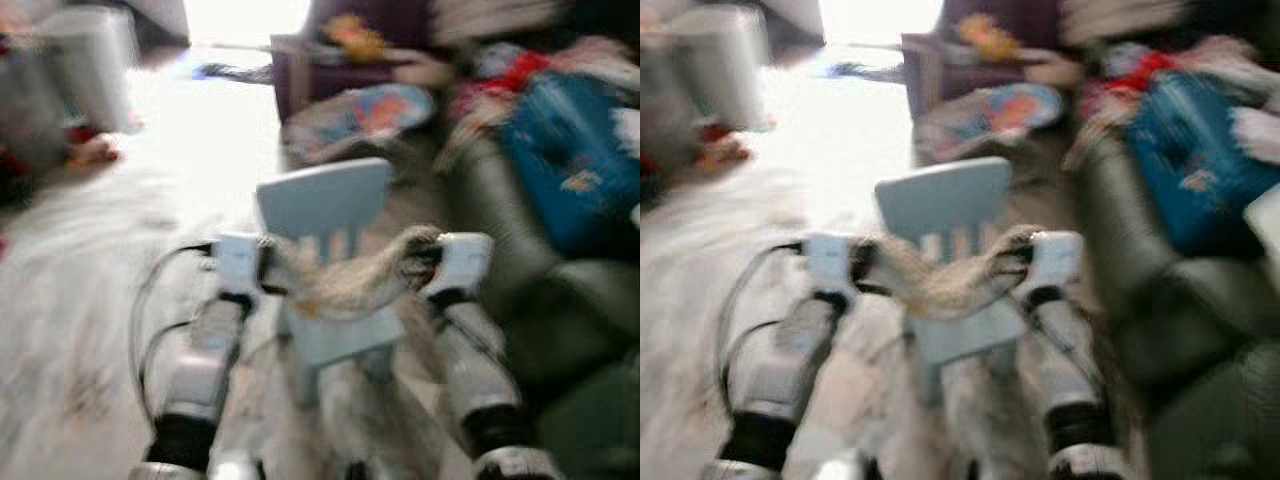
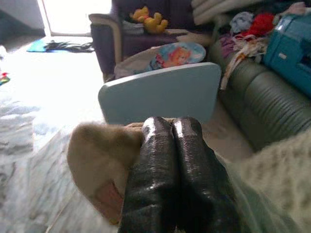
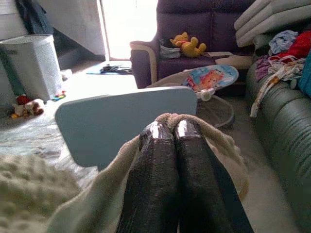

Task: Move the pillow to the sofa

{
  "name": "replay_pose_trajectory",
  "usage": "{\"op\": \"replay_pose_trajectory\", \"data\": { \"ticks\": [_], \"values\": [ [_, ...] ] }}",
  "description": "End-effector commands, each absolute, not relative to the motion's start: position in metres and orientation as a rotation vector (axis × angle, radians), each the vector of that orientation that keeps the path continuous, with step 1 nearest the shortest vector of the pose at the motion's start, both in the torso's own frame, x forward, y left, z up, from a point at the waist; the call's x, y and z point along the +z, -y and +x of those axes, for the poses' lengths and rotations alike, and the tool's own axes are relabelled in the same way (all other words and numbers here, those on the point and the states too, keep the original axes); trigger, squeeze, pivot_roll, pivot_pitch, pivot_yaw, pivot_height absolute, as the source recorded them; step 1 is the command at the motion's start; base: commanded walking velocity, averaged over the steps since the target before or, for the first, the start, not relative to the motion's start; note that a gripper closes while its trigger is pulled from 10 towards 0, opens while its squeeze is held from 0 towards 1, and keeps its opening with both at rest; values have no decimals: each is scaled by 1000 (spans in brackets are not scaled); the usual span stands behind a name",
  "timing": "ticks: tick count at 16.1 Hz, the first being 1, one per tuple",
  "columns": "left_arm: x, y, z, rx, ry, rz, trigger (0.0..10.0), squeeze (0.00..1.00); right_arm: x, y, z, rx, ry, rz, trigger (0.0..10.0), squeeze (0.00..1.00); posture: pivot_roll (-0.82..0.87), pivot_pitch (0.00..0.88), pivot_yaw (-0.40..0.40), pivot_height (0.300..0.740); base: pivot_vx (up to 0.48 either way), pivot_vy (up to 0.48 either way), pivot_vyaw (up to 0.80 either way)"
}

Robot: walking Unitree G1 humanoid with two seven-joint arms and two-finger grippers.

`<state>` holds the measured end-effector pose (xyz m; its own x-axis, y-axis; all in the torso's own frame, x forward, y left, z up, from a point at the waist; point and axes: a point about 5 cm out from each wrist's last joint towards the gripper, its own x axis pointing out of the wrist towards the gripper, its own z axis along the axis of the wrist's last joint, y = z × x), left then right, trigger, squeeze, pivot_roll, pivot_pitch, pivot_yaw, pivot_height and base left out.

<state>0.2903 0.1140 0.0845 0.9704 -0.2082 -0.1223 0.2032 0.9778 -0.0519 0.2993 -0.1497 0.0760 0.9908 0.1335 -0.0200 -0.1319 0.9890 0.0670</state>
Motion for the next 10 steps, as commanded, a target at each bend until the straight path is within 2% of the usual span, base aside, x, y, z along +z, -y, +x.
{"op": "replay_pose_trajectory", "data": {
  "ticks": [1,10],
  "values": [
    [92,-103,292,-237,-99,-48,10000,0,80,158,298,116,-9,49,10000,0,33,0,-27,740,0,0,-800],
    [93,-108,293,-259,-95,-35,10000,0,71,160,292,110,-49,14,10000,0,24,0,-30,740,0,0,-800]
  ]
}}
